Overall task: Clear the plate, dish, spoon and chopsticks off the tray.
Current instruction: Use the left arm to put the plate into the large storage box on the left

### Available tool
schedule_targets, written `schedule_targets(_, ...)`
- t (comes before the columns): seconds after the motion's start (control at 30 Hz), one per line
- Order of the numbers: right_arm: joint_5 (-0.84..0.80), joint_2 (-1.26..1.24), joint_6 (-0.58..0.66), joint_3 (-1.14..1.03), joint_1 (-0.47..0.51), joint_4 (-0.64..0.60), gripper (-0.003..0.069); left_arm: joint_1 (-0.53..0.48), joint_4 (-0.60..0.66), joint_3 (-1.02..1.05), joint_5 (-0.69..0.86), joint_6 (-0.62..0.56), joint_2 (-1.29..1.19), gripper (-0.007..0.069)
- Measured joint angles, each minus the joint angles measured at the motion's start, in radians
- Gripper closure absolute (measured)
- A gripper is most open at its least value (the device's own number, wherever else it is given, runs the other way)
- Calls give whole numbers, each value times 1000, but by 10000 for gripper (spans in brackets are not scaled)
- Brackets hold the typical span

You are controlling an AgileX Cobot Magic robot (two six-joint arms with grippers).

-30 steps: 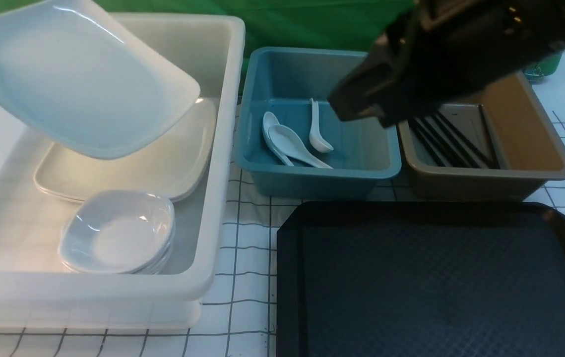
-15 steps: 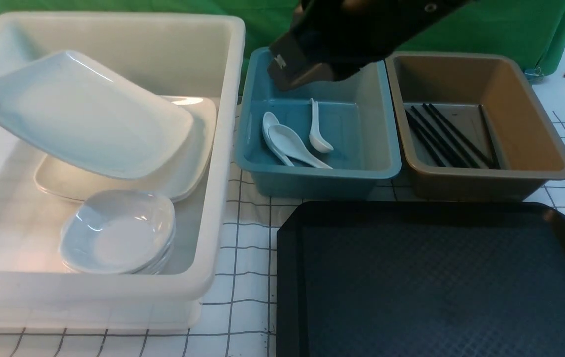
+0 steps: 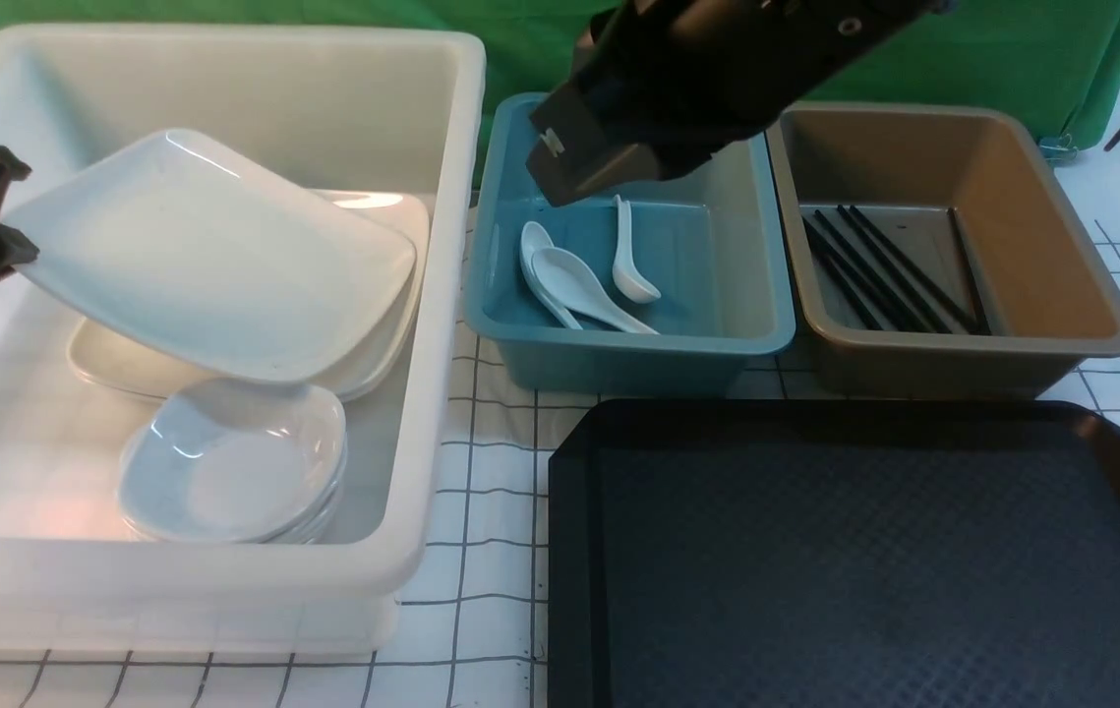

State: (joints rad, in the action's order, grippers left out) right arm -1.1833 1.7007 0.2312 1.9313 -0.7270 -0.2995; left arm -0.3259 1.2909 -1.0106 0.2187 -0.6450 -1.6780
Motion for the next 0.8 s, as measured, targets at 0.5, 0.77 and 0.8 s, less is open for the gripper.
schedule_targets(0.5,-6,0,1,0,0,-20,650,0,-228,0,133,81,-34,93)
schedule_targets(0.77,-8,0,1,0,0,-31,650,0,-247,-1,219,68,-29,83)
schedule_targets(0.8,-8,0,1,0,0,-32,650,0,-248,-3,243,57,-26,106)
